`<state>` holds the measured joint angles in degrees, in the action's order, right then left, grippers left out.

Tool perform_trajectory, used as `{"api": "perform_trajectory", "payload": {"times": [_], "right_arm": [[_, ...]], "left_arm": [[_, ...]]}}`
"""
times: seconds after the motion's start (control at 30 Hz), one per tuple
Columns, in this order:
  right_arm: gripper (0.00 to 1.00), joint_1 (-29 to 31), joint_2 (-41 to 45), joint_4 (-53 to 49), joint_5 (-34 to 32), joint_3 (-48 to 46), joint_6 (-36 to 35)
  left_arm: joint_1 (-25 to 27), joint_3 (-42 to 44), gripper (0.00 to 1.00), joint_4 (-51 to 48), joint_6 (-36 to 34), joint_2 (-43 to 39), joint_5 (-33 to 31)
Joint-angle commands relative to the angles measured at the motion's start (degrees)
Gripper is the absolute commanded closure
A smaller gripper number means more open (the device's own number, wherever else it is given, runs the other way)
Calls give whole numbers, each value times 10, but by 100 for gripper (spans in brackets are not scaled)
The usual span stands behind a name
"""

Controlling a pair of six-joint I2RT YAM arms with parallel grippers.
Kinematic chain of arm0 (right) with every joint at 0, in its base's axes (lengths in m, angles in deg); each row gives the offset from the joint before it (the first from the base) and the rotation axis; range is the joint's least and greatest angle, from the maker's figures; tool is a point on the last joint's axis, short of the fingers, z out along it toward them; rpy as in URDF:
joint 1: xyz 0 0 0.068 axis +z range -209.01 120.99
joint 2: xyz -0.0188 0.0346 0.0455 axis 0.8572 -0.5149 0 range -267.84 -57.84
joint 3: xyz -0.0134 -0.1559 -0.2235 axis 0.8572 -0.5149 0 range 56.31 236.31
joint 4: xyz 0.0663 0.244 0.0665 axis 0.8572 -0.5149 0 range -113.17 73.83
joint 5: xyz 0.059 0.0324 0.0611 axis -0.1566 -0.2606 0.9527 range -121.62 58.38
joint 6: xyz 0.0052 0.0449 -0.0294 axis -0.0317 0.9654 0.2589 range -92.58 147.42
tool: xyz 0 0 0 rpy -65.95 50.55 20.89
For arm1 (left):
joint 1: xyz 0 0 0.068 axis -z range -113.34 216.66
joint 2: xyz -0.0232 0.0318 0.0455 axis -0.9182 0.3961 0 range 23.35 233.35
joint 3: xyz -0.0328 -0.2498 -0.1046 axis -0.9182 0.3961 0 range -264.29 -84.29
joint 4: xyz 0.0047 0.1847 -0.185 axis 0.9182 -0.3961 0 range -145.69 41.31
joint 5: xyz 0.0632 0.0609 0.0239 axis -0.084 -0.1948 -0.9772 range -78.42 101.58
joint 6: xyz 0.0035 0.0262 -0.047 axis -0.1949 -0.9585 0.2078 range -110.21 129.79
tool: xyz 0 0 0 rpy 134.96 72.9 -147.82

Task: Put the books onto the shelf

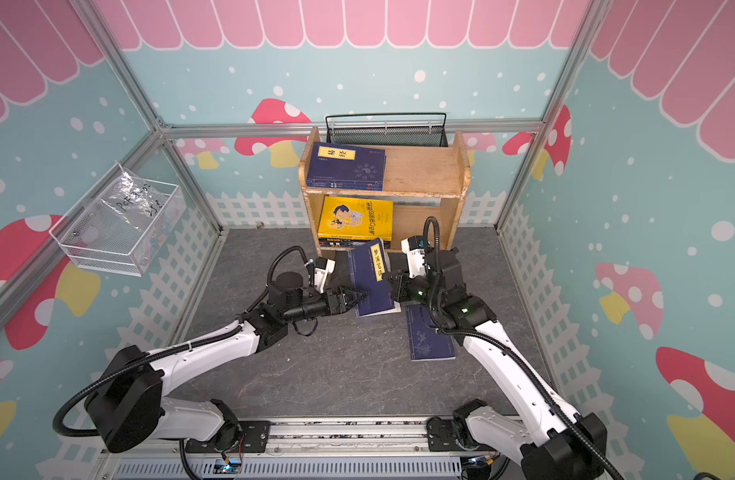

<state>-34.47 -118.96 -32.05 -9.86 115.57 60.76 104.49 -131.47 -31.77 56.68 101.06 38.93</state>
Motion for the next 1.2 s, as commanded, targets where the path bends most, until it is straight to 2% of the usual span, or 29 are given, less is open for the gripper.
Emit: {"api": "perform_trajectory", "payload": {"times": [0.0, 0.1, 0.2, 0.3, 0.4, 0.6, 0.73, 0.9, 0.93, 1.1, 1.17], "right_arm": [[99, 3, 19, -14, 45, 28, -28], [99, 2, 27, -2, 78, 33, -38], [99, -1, 29, 7, 105, 36, -39], [99, -3, 31, 8, 126, 43, -43], [99, -6, 34, 8, 137, 48, -44], [99, -10, 32, 16, 132, 45, -42], [99, -11, 33, 64, 130, 18, -17], [97, -12, 21, 111, 129, 10, 1], [93, -12, 18, 113, 126, 11, 1], [45, -12, 22, 120, 87, 11, 0], [34, -13, 29, 122, 62, 4, 2]], "left_arm": [[-4, -18, 5, -27, -52, -25, 37], [-4, -19, 7, 15, -54, -34, 71], [-7, -33, 9, 9, -66, -31, 79], [-13, -38, 15, 27, -63, -33, 97], [-18, -45, 26, 38, -62, -43, 111], [-22, -55, 58, 30, -63, -73, 109], [-23, -58, 72, 37, -52, -90, 108], [-22, -77, 85, 2, -61, -110, 91], [-22, -81, 86, -3, -64, -114, 87], [-23, -101, 99, -70, -88, -147, 32], [-23, -114, 100, -95, -99, -157, 18]]}}
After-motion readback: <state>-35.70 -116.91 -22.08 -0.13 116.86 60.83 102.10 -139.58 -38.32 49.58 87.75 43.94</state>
